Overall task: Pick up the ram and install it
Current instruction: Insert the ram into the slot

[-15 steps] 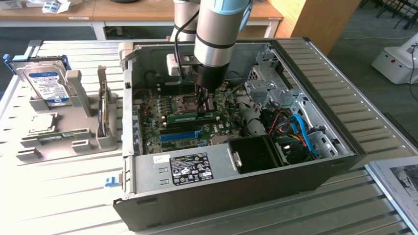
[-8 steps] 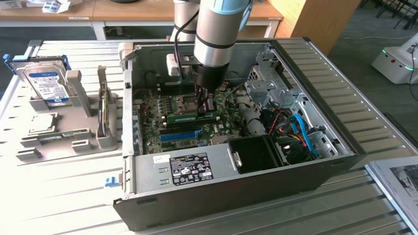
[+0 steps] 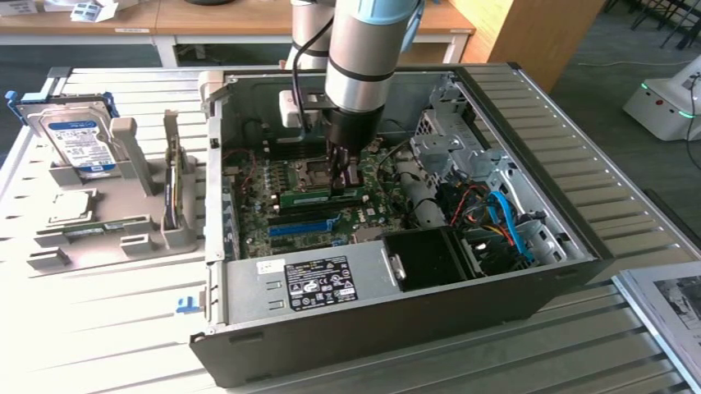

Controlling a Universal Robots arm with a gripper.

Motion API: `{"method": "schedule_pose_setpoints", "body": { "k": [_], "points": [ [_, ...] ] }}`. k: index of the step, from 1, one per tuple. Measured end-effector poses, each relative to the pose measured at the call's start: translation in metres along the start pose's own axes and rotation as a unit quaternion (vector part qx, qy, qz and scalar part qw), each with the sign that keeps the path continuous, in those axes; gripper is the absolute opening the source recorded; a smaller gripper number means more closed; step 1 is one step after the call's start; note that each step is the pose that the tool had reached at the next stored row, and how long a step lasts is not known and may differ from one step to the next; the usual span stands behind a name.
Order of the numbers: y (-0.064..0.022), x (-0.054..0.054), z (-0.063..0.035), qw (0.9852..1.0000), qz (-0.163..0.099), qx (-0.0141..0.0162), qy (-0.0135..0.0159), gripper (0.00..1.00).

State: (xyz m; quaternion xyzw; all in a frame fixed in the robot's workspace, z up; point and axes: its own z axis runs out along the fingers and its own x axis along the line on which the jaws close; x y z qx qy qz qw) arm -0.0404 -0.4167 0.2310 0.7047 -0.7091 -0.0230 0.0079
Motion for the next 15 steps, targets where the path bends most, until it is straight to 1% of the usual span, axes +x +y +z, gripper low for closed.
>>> {"method": "schedule_pose_setpoints", "body": {
  "k": [9,15],
  "points": [
    [0.0007,0.0,0.0,1.0,0.0,0.0001,0.0,0.12],
    [0.0015,0.0,0.0001,1.0,0.0,0.0034,-0.0001,0.12]
  ]
}}
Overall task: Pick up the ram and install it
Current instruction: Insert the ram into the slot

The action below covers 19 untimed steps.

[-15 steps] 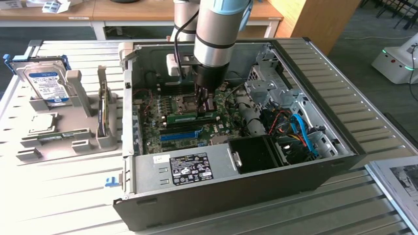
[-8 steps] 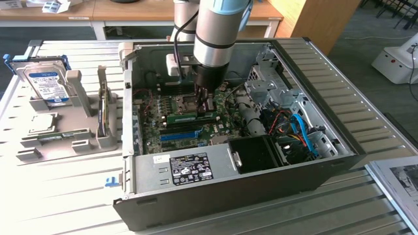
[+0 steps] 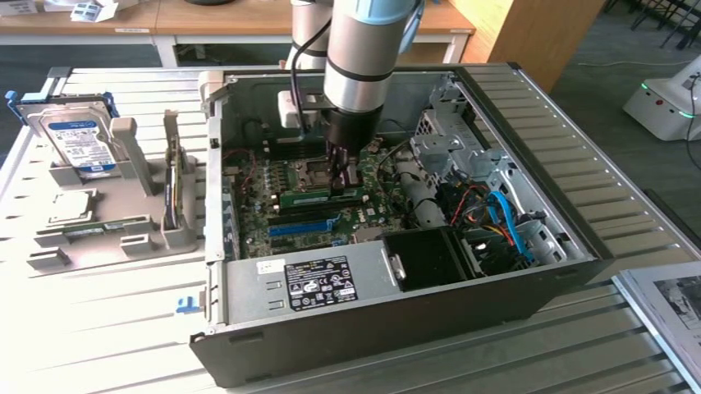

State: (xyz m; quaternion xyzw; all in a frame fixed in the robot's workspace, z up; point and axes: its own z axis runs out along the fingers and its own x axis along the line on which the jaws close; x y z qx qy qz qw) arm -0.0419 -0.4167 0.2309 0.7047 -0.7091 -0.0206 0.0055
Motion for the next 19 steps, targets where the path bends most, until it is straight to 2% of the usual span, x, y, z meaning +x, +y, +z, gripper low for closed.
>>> {"method": "schedule_pose_setpoints", "body": {
  "k": [19],
  "points": [
    [0.0012,-0.0005,0.0,1.0,0.0,0.0005,0.0001,0.12]
  ]
}}
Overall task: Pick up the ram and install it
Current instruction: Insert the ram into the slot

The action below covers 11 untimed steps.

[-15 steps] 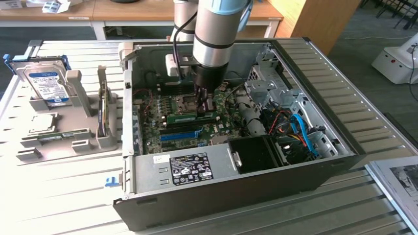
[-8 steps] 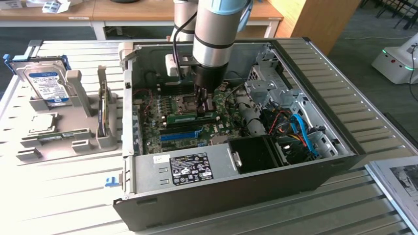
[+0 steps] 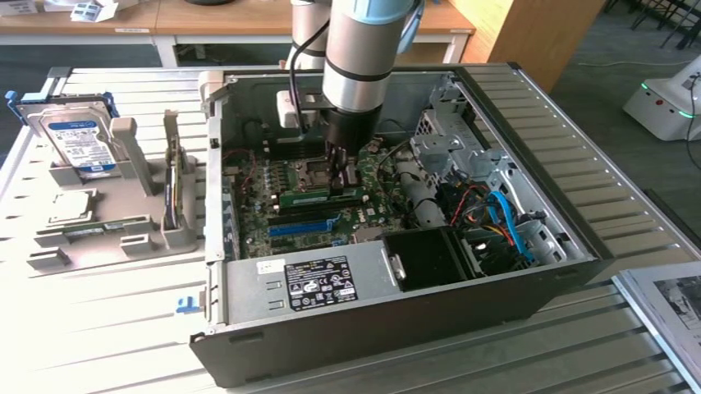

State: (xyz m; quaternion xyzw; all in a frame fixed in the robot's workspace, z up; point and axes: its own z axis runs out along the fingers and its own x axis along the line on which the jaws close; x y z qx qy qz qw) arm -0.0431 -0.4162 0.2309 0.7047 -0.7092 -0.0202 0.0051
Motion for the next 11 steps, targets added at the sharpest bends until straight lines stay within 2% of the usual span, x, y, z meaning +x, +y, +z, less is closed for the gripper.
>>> {"method": "schedule_pose_setpoints", "body": {
  "k": [11],
  "points": [
    [-0.0004,0.0001,0.0034,1.0,0.002,0.0,-0.0001,0.12]
  ]
}}
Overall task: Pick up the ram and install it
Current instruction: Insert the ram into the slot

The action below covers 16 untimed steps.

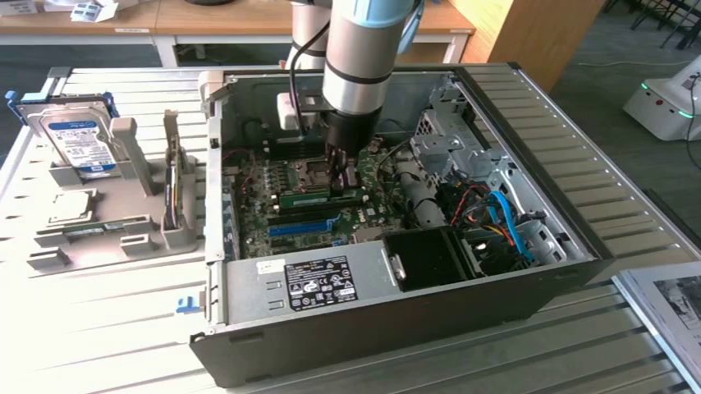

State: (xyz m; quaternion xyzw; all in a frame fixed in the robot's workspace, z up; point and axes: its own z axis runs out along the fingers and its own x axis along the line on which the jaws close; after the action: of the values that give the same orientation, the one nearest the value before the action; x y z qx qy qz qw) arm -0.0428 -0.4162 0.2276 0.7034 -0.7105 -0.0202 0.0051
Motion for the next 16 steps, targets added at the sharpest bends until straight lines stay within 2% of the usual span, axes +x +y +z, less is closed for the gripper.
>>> {"method": "schedule_pose_setpoints", "body": {
  "k": [16],
  "points": [
    [-0.0001,0.0001,0.0038,1.0,0.0,0.0,0.0,0.12]
  ]
}}
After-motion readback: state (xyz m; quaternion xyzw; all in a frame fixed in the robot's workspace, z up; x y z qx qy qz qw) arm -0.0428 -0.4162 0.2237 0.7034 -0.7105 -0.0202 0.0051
